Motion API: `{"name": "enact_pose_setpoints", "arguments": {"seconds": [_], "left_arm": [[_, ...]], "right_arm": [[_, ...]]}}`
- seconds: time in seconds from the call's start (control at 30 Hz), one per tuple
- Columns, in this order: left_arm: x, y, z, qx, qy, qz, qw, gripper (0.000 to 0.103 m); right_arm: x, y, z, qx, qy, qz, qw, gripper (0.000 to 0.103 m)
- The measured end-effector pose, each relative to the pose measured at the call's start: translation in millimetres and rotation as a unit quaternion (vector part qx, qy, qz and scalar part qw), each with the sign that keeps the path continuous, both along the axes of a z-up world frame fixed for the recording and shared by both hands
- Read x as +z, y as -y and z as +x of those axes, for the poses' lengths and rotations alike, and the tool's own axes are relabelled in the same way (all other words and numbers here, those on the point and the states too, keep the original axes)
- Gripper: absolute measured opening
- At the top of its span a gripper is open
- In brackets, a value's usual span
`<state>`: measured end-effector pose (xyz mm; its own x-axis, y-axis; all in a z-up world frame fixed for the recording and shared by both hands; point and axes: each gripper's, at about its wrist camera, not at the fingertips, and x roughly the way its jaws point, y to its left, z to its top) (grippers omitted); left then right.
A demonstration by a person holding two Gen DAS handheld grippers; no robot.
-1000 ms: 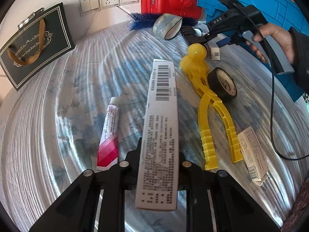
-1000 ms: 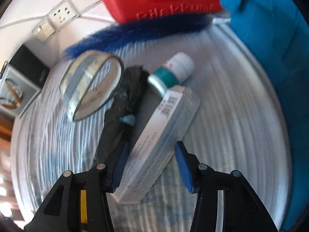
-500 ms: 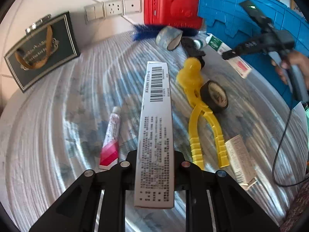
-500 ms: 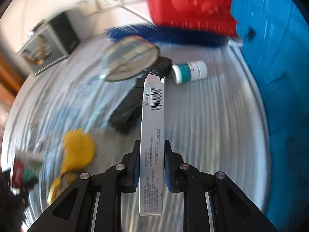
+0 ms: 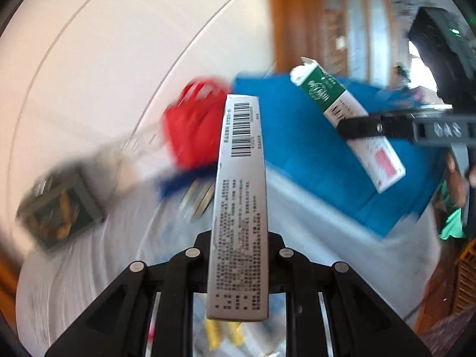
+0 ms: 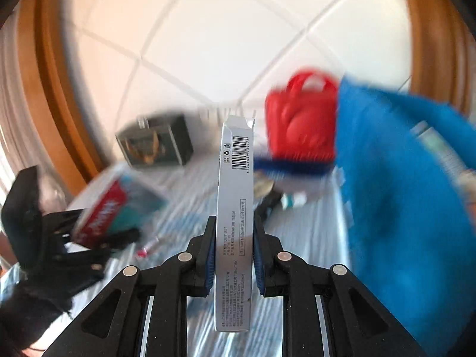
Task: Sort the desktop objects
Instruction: 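Carry both white boxes over the blue crate, then open both tools to drop the boxes into the crate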
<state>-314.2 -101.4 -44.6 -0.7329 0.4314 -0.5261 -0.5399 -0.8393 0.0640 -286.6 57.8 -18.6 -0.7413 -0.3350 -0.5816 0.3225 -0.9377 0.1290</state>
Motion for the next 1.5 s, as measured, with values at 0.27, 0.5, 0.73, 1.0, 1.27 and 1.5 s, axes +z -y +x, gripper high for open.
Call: {"name": "enact_pose_setpoints", "arguments": {"seconds": [0.27, 0.5, 0.73, 1.0, 1.27, 1.5], "left_arm": [[111, -154, 22, -0.096, -0.096, 0.028, 0.9903, 0.018], [144, -278, 3, -0.103, -0.09, 0.038, 0.9899, 0.018], [167, -353, -35, -0.056, -0.069, 0.027, 0.9957, 0.025], [197, -363, -29, 0.025, -0.131, 0.017, 0.991, 0.082], [168, -333, -8, 0.086, -0.118, 0.011, 0.9892, 0.082], [145, -290, 17, 0.153, -0.12, 0.015, 0.9808, 0.082]], "right_arm": [[91, -122, 67, -0.094, -0.113, -0.021, 0.989, 0.021], [121, -254, 54, -0.165, -0.11, -0.012, 0.98, 0.021], [128, -343, 7, -0.204, -0.083, -0.039, 0.975, 0.025], [129, -374, 15, -0.202, -0.1, -0.086, 0.97, 0.08], [108, -359, 47, -0.165, -0.115, -0.117, 0.972, 0.093], [90, -322, 70, -0.145, -0.127, -0.06, 0.979, 0.093]]}}
